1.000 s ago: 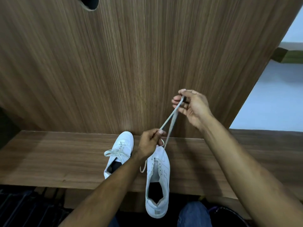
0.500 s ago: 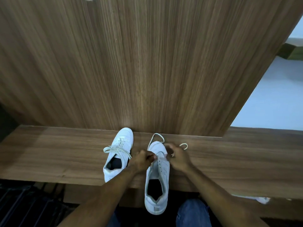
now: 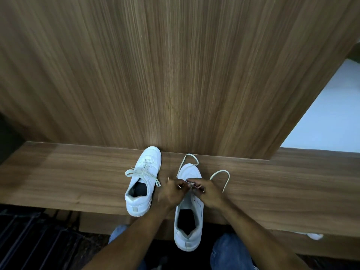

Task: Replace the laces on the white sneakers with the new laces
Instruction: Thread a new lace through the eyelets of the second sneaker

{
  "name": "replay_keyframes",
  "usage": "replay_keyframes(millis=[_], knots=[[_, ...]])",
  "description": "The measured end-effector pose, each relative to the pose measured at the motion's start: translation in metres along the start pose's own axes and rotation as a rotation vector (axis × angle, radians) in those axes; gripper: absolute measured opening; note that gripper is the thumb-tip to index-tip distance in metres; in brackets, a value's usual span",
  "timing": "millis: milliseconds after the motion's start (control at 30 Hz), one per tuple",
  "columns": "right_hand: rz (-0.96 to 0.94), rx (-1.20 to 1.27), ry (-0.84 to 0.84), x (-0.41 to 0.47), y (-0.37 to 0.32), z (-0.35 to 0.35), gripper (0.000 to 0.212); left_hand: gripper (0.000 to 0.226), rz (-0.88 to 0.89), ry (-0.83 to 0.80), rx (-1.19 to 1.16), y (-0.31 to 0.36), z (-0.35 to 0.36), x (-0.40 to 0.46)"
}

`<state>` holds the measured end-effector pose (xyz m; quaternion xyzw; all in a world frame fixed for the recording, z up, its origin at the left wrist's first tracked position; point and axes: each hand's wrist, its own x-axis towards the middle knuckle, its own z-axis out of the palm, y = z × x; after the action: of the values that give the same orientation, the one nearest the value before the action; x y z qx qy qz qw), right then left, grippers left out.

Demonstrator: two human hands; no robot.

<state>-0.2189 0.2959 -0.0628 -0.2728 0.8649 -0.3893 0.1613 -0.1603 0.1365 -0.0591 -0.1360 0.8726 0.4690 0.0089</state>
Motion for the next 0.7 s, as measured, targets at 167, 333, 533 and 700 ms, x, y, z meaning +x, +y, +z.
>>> replay_keyframes(millis=[167, 333, 533, 700], knots=[[0.074, -0.005, 0.093, 0.005, 0.004, 0.014, 0.019, 0.013, -0.071, 0.098, -0.004, 0.0, 0.006, -0.007], [0.198, -0.015, 0.158, -0.003, 0.01, 0.018, 0.011, 0.015, -0.208, 0.023, 0.056, -0.007, 0.002, -0.003], [0.257, -0.073, 0.204, 0.006, 0.001, 0.024, 0.013, 0.028, -0.23, 0.023, 0.091, -0.008, -0.002, 0.003], [0.198, -0.245, 0.159, 0.013, -0.01, 0.03, 0.015, 0.025, -0.244, 0.012, 0.076, -0.013, -0.003, 0.004]])
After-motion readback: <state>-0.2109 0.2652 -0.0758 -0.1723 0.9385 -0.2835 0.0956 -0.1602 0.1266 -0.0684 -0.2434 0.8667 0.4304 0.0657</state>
